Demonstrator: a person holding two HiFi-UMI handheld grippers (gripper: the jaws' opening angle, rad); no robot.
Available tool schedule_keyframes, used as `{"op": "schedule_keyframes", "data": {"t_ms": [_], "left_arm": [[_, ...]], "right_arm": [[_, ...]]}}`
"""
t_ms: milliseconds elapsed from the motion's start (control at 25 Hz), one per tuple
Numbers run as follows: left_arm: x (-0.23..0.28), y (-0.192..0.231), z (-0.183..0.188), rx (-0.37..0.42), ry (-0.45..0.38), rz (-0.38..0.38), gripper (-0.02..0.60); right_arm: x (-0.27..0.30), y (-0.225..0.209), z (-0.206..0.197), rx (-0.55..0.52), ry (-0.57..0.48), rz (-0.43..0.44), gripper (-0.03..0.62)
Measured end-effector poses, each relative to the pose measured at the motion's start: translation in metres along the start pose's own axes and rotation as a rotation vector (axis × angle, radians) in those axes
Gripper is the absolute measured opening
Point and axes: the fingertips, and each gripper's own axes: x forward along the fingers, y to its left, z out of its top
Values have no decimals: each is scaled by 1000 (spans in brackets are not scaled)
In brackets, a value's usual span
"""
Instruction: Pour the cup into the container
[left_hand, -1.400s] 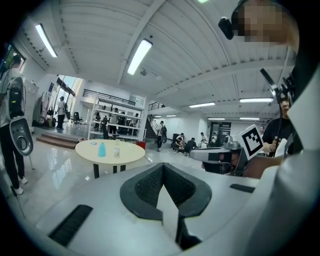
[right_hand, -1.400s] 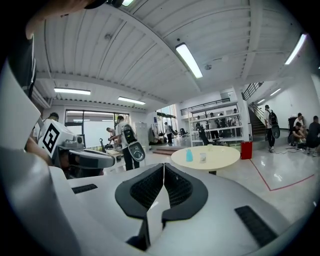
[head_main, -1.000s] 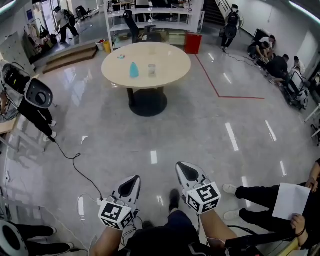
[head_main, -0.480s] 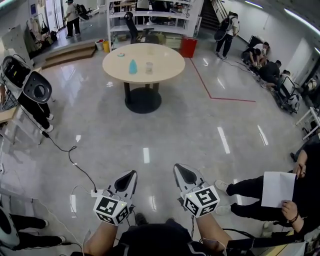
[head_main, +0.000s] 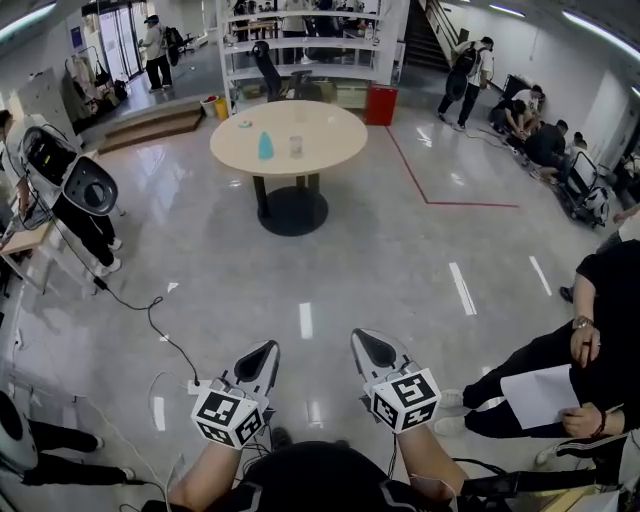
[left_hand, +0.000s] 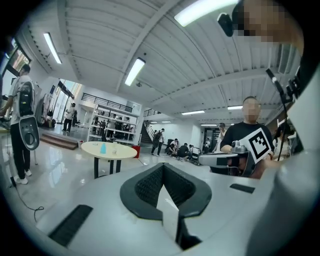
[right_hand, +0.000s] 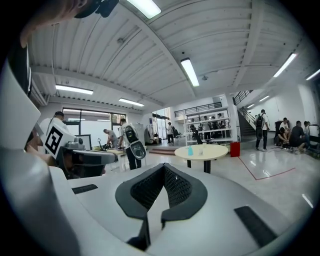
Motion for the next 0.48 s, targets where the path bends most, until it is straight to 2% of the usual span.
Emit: {"op": "schedule_keyframes", "data": {"t_ms": [480], "left_arm": [[-10,1,2,-12,-21,33,0]], "right_arm": [[-2,7,3,-29,-9,22,5]]}}
